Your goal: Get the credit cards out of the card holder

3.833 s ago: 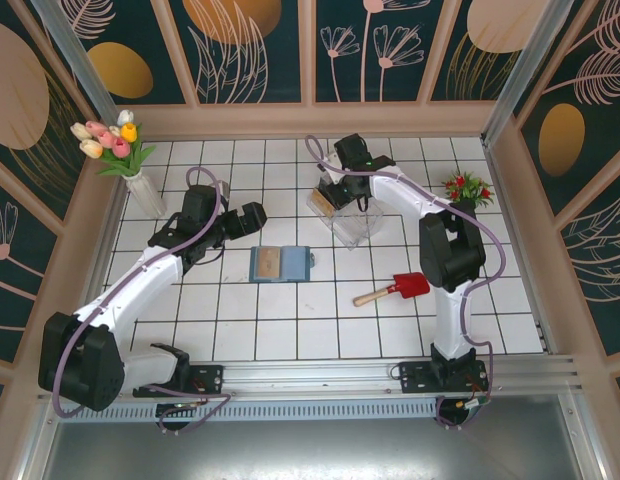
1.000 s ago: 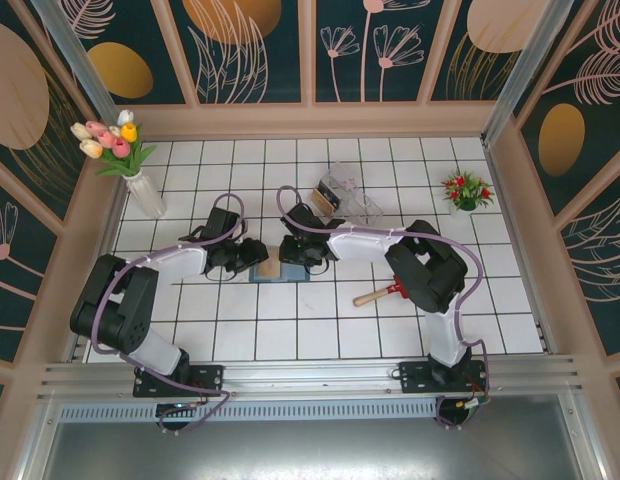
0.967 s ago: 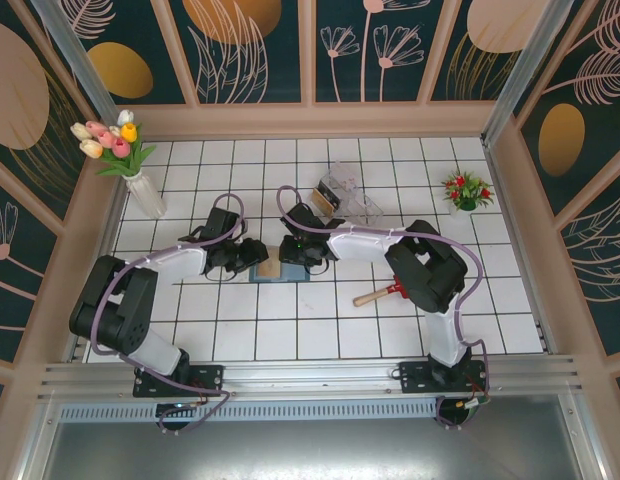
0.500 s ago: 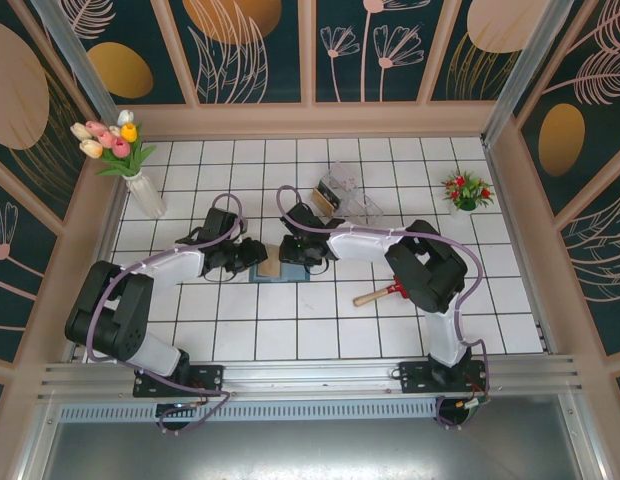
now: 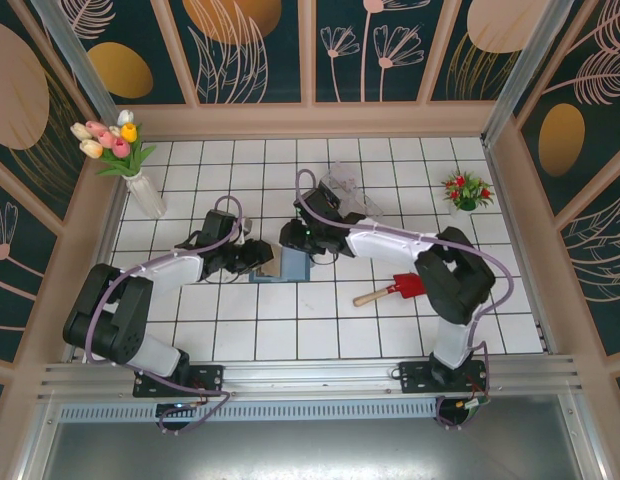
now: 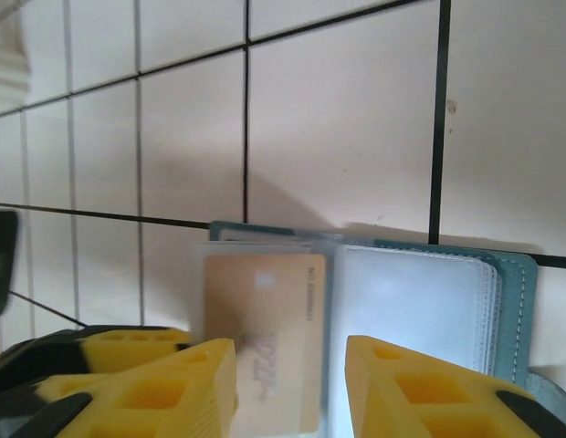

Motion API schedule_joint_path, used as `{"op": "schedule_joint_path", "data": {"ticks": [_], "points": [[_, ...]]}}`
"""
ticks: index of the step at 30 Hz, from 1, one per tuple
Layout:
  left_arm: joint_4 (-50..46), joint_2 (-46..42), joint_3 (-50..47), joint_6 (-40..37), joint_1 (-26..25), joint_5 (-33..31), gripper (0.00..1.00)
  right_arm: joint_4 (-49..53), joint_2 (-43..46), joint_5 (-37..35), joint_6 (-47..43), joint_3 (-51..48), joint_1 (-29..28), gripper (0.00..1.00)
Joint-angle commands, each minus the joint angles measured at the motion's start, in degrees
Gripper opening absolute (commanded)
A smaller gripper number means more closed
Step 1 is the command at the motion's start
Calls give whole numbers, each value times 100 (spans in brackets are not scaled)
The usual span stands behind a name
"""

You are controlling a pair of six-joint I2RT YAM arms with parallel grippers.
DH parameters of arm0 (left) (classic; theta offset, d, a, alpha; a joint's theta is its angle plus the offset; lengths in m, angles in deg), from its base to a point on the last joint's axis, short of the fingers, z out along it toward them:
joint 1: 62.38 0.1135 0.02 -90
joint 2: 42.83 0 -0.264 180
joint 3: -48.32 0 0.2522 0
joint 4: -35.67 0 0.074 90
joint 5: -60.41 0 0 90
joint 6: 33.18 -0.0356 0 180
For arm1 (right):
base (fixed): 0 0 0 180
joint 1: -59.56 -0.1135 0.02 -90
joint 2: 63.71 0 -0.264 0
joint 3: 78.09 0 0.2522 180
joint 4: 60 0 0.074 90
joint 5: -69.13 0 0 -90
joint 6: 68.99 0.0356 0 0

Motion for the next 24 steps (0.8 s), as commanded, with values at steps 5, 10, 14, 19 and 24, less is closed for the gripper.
{"op": "schedule_joint_path", "data": {"ticks": [5,10,14,19,24], "points": [[650,-78,44,587,-421,46,44,-264,741,-526,303,-527,189,42],[996,103,96,779,-672,105,53,-249,967,-673,386,-722,268,43],[1094,207,98,905,-748,-24,58,-292,1067,-751,442,-814,299,44],[946,28,97,850,-748,-390,61,-327,950,-567,349,-758,291,44],[894,-29,76,781,-748,-472,59,-358,854,-445,331,-704,255,43]]}}
